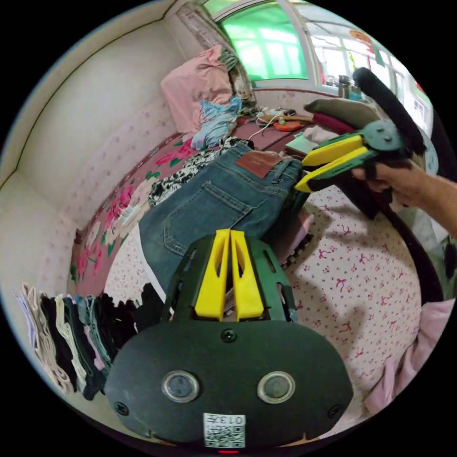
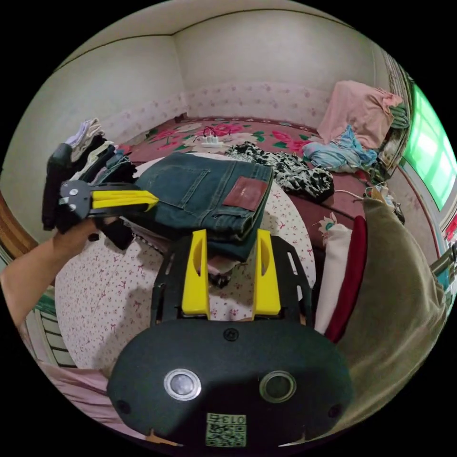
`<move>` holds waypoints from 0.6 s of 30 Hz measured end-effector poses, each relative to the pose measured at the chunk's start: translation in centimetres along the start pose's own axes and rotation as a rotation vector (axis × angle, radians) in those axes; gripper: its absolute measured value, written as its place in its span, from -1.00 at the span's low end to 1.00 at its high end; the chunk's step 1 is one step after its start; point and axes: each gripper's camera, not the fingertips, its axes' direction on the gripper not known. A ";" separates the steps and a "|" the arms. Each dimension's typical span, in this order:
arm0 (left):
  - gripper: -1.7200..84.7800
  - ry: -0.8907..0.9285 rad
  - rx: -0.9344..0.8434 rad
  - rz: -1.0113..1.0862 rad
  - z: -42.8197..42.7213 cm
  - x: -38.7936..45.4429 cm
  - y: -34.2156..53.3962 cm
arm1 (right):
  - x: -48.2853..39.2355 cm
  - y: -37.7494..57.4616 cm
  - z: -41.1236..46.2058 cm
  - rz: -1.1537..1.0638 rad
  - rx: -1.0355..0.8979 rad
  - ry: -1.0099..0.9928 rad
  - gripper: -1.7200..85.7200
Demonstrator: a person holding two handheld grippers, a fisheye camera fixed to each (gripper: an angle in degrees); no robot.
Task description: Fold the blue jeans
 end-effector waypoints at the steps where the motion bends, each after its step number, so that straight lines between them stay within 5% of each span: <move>1: -0.85 -0.032 0.038 0.056 -0.6 0.7 0.6 | 0.0 -0.3 0.6 0.004 -0.022 -0.004 -0.63; 7: -0.81 -0.123 -0.031 0.275 1.8 2.8 1.5 | -0.9 -0.7 3.4 -0.005 -0.066 -0.004 -0.69; 18: -0.92 0.268 0.292 -0.202 -8.3 -10.0 6.3 | -5.2 -3.2 -6.8 -0.174 0.191 -0.129 -0.81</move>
